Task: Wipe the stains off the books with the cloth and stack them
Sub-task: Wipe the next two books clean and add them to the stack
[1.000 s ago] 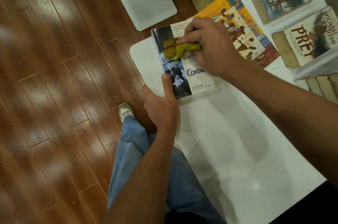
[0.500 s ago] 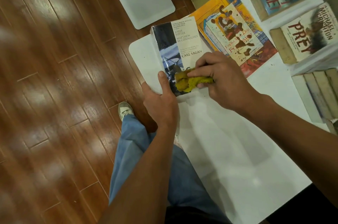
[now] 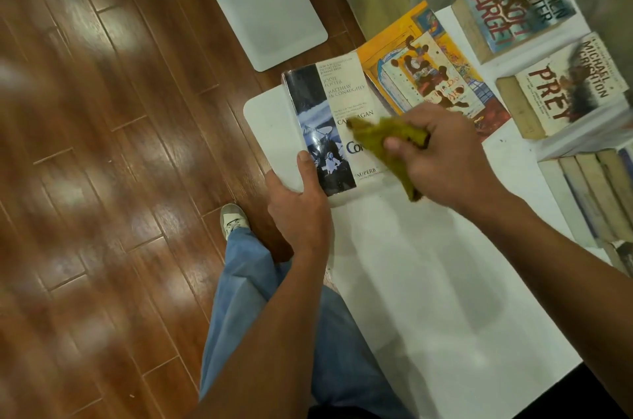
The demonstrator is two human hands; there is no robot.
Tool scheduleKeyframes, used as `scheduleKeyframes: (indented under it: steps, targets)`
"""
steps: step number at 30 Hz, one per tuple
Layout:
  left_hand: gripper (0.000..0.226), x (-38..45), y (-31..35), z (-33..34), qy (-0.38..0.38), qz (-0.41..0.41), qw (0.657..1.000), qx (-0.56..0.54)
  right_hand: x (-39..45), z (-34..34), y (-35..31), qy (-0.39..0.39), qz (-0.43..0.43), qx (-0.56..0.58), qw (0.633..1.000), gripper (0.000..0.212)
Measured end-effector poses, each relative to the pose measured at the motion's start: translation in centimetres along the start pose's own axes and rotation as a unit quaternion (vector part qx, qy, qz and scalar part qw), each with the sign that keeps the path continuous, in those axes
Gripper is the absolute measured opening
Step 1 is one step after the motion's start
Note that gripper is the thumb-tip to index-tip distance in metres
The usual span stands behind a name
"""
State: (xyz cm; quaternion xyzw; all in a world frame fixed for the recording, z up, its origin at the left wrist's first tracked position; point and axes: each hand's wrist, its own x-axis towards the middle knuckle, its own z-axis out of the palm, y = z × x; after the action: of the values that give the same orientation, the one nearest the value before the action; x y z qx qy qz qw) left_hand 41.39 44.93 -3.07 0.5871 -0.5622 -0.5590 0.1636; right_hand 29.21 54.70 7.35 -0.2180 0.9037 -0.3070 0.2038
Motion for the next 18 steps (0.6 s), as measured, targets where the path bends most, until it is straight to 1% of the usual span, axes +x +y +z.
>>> scheduleKeyframes:
  steps: [2,5,6,8,10,11,13,16,18]
  targets:
    - [0.041,-0.1,0.3,-0.2,0.0,-0.003,1.0,0.003,2.5,0.4,-1.7,0.065,-0.007,-0.003,0.998,0.021]
    - [0.048,-0.5,0.7,-0.4,-0.012,-0.004,1.0,0.007,6.2,2.7,-3.9,0.108,-0.031,-0.014,0.994,0.025]
    - [0.053,-0.6,0.8,-0.6,-0.018,0.001,1.0,0.008,7.1,3.7,-4.5,0.109,-0.045,-0.011,0.993,0.026]
    - [0.06,-0.6,0.8,-0.7,-0.02,0.007,1.0,0.009,8.1,5.7,-5.4,0.08,-0.079,-0.019,0.994,0.028]
    - [0.059,-0.5,0.6,-0.7,-0.013,0.01,1.0,0.01,8.4,7.0,-5.7,0.051,-0.102,-0.029,0.993,0.03]
    - [0.06,-0.5,0.6,-0.6,-0.011,0.011,1.0,0.009,8.6,7.1,-5.6,0.051,-0.103,-0.034,0.993,0.031]
    - [0.068,-0.4,0.6,-0.6,-0.012,0.008,1.0,0.012,9.0,6.2,-4.8,0.067,-0.084,-0.056,0.993,0.033]
    - [0.071,-0.4,0.6,-0.6,-0.016,0.001,1.0,0.012,9.4,3.7,-3.0,0.095,-0.037,-0.08,0.991,0.038]
    - [0.076,-0.4,0.6,-0.6,-0.021,-0.002,1.0,0.009,9.4,3.2,-2.5,0.102,-0.031,-0.082,0.991,0.04]
